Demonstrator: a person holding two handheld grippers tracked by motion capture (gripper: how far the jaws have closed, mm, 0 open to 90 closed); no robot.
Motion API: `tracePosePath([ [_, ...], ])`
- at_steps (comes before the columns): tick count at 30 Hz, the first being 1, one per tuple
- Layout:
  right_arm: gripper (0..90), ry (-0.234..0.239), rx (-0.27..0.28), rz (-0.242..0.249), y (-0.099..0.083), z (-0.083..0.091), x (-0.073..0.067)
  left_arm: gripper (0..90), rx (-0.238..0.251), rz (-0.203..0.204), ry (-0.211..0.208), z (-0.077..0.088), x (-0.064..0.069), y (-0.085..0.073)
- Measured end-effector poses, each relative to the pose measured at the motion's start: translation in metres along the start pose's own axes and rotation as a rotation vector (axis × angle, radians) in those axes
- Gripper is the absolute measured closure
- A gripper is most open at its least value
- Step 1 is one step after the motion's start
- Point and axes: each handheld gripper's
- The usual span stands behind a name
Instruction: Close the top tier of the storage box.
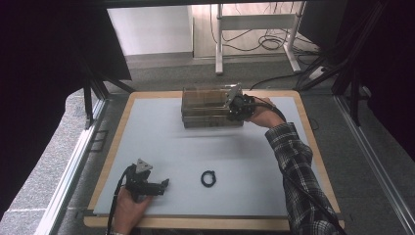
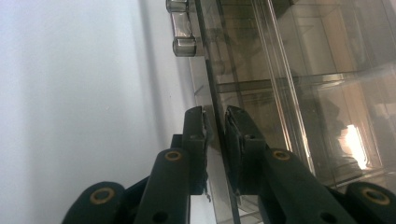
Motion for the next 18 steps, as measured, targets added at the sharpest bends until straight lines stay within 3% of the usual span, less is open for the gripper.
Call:
tracePosePath([
  [18,83.7,0.062,0.014,0.04,-0.0004,0.0016,0.0028,0.0,0.0,0.0,0.0,0.0,0.0,0.0],
])
Point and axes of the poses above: each handheld gripper's, and its own axes: z roughly backward along the jaws, y roughly out of its top, x roughly to its right, and after that the axes turned 15 degrees about z, right-handed
